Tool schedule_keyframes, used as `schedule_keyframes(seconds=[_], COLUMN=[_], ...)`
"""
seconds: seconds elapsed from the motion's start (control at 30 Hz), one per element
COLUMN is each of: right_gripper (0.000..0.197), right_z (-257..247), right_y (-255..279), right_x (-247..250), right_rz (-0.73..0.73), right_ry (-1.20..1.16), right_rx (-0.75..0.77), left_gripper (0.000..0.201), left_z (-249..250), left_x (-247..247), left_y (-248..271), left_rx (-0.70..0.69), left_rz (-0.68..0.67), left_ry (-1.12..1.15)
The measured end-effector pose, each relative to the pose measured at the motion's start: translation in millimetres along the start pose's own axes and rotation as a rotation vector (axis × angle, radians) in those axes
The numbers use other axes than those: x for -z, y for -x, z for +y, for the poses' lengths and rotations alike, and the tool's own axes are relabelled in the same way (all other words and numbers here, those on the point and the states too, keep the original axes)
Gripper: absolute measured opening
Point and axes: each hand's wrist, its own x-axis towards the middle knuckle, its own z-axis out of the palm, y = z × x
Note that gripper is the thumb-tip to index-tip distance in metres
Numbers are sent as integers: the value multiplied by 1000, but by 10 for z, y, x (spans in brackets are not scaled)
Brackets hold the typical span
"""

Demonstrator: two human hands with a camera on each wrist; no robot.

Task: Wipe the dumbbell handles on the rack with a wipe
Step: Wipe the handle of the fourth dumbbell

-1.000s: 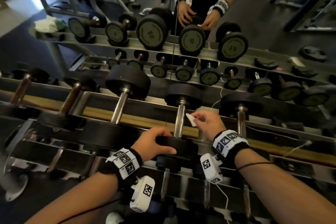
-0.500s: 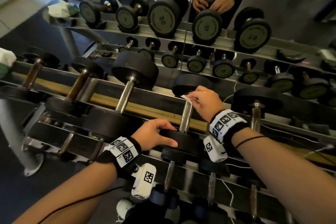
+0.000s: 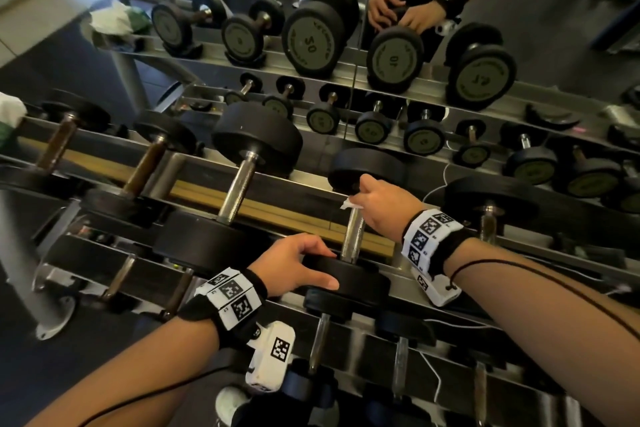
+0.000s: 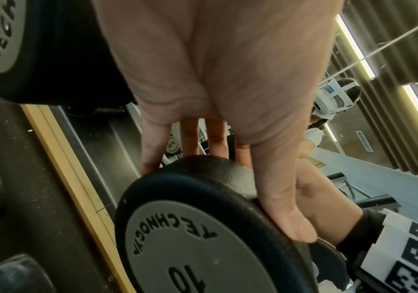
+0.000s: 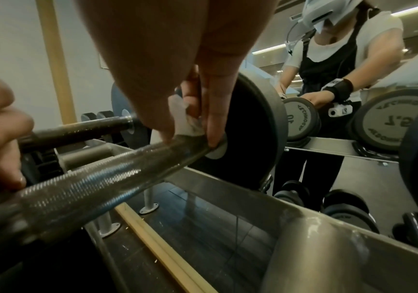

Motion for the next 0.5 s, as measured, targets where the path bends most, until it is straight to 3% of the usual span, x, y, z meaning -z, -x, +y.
schedule_keyframes(seconds=[0.13,0.3,0.4,0.5], right_gripper=[48,49,42,30], right_z=[50,32,0,-32], right_y=[-3,22,154,221], right_x=[49,-34,-149,-193], right_rz=[-84,-143,-100,-152], right_ry=[-92,-171,-273,-331], right_rx=[-47,-28,69,98], left_gripper=[35,36,36,35], left_z=[1,-12,-25,-36], left_x=[8,8,4,1], left_y=[10,5,7,7], left_rx=[1,-8,-12,-9], left_rz=[1,0,7,6], left_ry=[0,-7,3,16])
